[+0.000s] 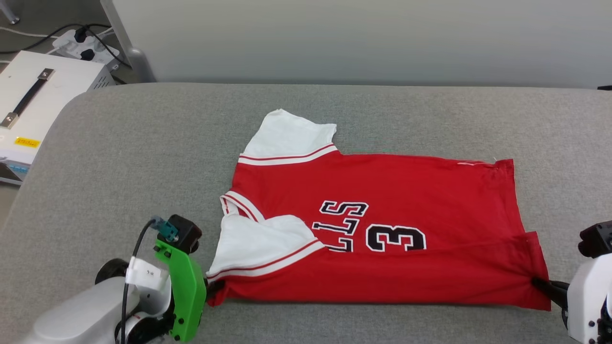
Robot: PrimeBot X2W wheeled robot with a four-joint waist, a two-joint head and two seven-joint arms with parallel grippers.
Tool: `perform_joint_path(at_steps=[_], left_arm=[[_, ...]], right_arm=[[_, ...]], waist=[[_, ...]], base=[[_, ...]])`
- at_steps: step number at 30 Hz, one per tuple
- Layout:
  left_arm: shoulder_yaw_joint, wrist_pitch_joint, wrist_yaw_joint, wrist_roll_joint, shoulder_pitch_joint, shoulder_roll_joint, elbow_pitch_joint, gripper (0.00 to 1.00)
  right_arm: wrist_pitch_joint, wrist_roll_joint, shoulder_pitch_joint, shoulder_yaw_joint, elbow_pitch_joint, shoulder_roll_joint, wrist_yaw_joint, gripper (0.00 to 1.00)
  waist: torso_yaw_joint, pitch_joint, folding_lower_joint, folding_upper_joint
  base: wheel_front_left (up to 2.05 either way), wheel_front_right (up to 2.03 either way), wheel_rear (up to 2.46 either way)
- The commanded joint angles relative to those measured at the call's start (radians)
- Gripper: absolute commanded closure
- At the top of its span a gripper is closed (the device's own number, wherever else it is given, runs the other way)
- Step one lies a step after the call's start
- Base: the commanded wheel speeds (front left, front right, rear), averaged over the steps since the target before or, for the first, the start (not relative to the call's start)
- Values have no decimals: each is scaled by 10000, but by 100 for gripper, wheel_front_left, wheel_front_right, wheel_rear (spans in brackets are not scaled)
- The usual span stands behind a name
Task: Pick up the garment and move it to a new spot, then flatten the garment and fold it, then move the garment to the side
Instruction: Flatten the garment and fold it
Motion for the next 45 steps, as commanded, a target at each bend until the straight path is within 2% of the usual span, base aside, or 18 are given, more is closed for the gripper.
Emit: perform_joint_path(at_steps=[1,6,10,17,22,23,24,25,30,35,39,42,45], left_arm=[[6,-72,163,149,269,176,-257,100],[-51,-142,566,145,690,438,-1090,100],[-75,-189,797,141,888,511,-1329,100],[1,-298,785,-165,1076,169,-693,100],[-2,-444,612,-244,1142,-169,-21,100],[7,-514,576,-238,1151,-214,90,82],[29,-586,558,-237,1161,-229,155,45],[67,-715,539,-203,1157,-221,205,0],[384,-1132,560,-205,1035,79,115,0],[909,-1633,728,-56,546,539,-104,0],[1346,-1970,874,138,-99,643,-120,0],[1671,-1990,807,120,-730,537,-47,0],[1761,-1922,783,543,-1524,417,109,0]], right_arm=[[53,67,296,-171,-143,-136,-7,100],[342,56,992,-803,-515,-315,-7,100],[637,-16,1302,-1204,-646,-149,-7,100],[1002,-326,1095,-1353,-111,529,-7,100],[691,-550,869,-1241,508,870,-7,100],[538,-560,843,-1263,595,940,-7,82],[403,-578,829,-1271,627,984,-7,52],[243,-610,820,-1269,636,1016,-7,0],[-845,-866,855,-1501,285,1045,-7,0],[-2626,-1562,815,-2153,-124,1419,-7,0],[-3832,-2236,759,-2664,-488,1931,-7,0],[-4604,-2846,704,-3092,-890,2453,-7,0],[-5082,-3403,643,-3282,-1311,2965,-7,0]], waist=[[23,-75,0,0],[53,-92,0,0],[32,50,0,0],[19,480,0,0],[72,546,0,0],[82,518,0,0],[91,479,0,0],[98,424,0,0],[137,162,0,0],[62,65,0,0],[-62,137,0,0],[-198,327,0,0],[-381,634,0,0]], base=[[0,0,0],[0,0,0],[0,0,0],[0,0,0],[0,0,0],[0,0,0],[0,0,0],[0,0,0],[0,0,0],[0,0,0],[0,0,0],[0,0,0],[0,0,0]])
